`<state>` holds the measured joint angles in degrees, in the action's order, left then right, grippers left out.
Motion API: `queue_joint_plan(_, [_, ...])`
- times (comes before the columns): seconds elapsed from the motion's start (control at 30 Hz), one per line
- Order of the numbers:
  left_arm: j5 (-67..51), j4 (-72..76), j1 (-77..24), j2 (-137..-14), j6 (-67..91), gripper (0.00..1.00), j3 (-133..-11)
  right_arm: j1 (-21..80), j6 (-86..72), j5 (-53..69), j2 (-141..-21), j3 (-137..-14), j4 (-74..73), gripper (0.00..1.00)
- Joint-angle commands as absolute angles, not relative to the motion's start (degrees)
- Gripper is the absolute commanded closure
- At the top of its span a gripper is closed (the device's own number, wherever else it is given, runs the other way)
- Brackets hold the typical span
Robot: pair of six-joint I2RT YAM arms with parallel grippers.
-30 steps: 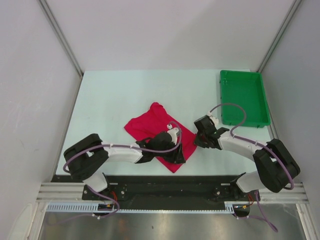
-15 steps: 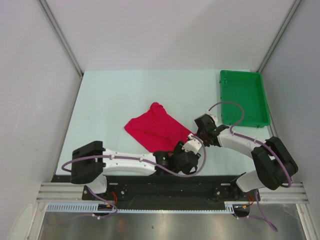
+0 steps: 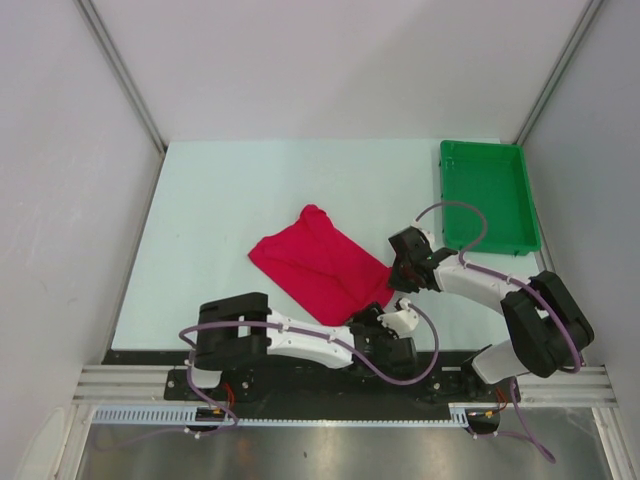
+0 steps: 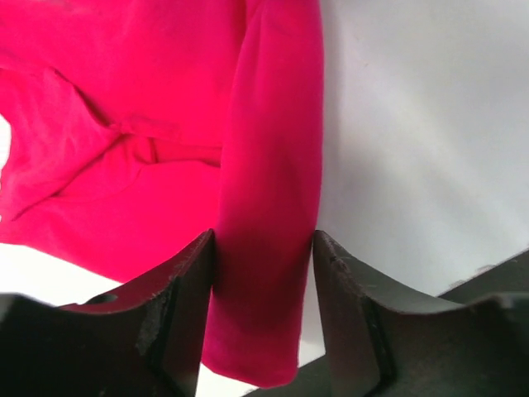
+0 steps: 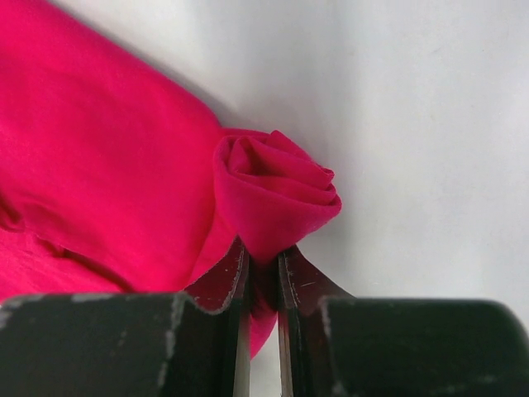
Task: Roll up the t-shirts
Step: Roll the T-shirt to the center of the board.
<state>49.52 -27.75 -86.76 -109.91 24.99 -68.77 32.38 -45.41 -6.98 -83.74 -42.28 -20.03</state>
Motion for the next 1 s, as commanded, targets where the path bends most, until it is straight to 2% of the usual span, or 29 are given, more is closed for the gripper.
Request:
queue_joint_plan(0.0, [53.3, -31.6, -87.0, -111.6, 26.3, 0.50, -71.5, 31.5, -44.3, -10.6, -87.7, -40.4, -21.5, 0.98])
queue_joint_plan(0.03, [53.2, -31.6, -87.0, -111.7, 26.5, 0.63, -71.4, 31.5, -44.3, -10.7, -87.6, -40.4, -21.6, 0.96])
queue_joint_plan(0.07, [52.8, -31.4, -86.7, -111.6, 26.7, 0.70, -71.2, 31.6, -44.3, -10.8, -87.2, -40.4, -21.6, 0.94])
queue_joint_plan(0.13, [48.9, -28.3, -85.8, -109.3, 27.0, 0.83, -69.1, 31.7, -44.3, -11.3, -86.1, -40.4, -21.6, 0.76])
queue_joint_plan(0.17, [47.2, -26.9, -84.7, -108.1, 27.2, 0.87, -68.0, 31.8, -44.3, -11.6, -85.6, -40.4, -21.5, 0.67])
queue_joint_plan(0.2, [42.9, -25.0, -83.9, -104.9, 27.3, 0.90, -65.3, 32.0, -44.1, -11.9, -84.0, -40.4, -21.6, 0.49])
queue_joint_plan(0.3, [35.3, -18.3, -79.8, -99.7, 29.0, 0.97, -59.8, 32.4, -44.3, -12.5, -79.9, -40.4, -21.3, 0.27])
queue_joint_plan(0.4, [24.1, -12.1, -74.9, -93.6, 31.8, 0.98, -55.4, 32.4, -45.0, -13.3, -76.3, -40.5, -21.4, 0.15])
queue_joint_plan(0.53, [5.2, -2.3, -67.9, -88.3, 37.0, 0.99, -46.2, 32.3, -47.9, -14.5, -67.4, -38.6, -20.7, 0.11])
queue_joint_plan(0.67, [-6.8, 6.0, -62.9, -88.8, 42.4, 0.99, -41.2, 32.3, -53.0, -13.5, -61.4, -33.9, -18.5, 0.12])
queue_joint_plan(0.8, [-12.0, 13.7, -60.6, -90.3, 48.9, 1.00, -36.4, 33.9, -56.3, -13.4, -59.4, -29.9, -13.9, 0.17])
queue_joint_plan(0.9, [-14.6, 16.6, -59.2, -91.6, 52.0, 0.99, -33.9, 35.3, -57.4, -14.1, -60.3, -28.8, -11.7, 0.28])
queue_joint_plan(0.97, [-15.3, 18.0, -58.2, -91.8, 53.1, 1.00, -33.1, 35.9, -57.9, -14.2, -61.2, -28.7, -10.9, 0.29])
